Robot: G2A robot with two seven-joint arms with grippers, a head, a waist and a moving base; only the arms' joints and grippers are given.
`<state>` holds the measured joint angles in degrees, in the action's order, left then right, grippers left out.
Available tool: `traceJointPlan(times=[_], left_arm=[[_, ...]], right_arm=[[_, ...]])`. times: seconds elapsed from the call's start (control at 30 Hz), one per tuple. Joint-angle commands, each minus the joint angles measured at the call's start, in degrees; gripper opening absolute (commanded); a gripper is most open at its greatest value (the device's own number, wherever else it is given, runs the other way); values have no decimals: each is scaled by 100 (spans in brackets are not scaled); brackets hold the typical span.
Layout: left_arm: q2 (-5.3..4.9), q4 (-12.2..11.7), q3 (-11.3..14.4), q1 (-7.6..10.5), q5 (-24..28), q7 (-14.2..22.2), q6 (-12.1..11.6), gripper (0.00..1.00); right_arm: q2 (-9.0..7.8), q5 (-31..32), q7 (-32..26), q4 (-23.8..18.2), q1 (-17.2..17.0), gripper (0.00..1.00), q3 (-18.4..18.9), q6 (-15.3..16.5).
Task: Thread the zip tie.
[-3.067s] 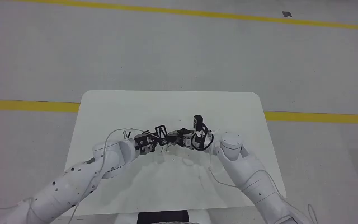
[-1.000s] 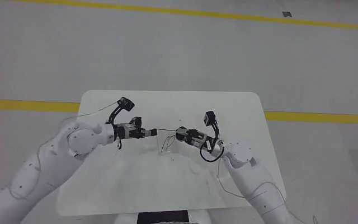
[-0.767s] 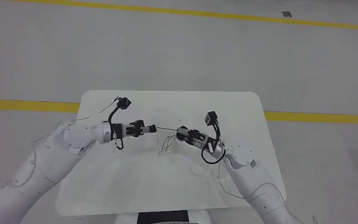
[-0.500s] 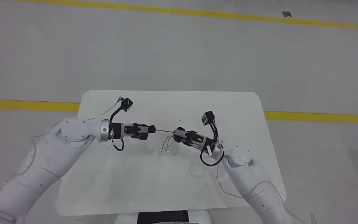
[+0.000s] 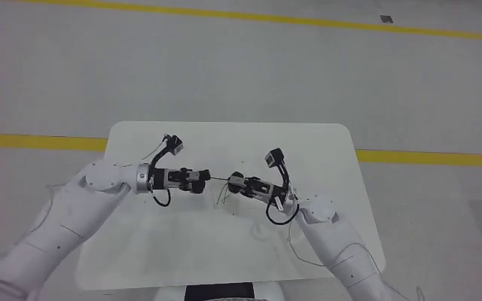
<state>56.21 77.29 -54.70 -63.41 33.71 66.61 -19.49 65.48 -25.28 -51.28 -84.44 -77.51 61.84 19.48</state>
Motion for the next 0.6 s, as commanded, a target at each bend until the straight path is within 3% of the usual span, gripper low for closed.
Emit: traceJointPlan(times=[0.0,0.17,0.23,0.33,0.5,0.57], left_arm=[[66,-262,-11,57,564,485,1,100],[280,-877,-8,223,1168,1194,1,100],[355,-1047,-2,281,1229,1303,1,100],[426,-1071,29,403,965,1303,1,100],[426,-1071,29,403,965,1303,1,100],[443,-987,62,331,1165,1255,120,100]], right_arm=[[35,-54,-112,-48,-4,0,23,0],[149,-103,-357,-8,38,0,67,0],[194,-158,-441,18,52,0,92,0],[258,-199,-631,61,73,0,142,0],[258,-199,-631,61,73,0,142,0],[260,-161,-535,18,50,0,124,-22]])
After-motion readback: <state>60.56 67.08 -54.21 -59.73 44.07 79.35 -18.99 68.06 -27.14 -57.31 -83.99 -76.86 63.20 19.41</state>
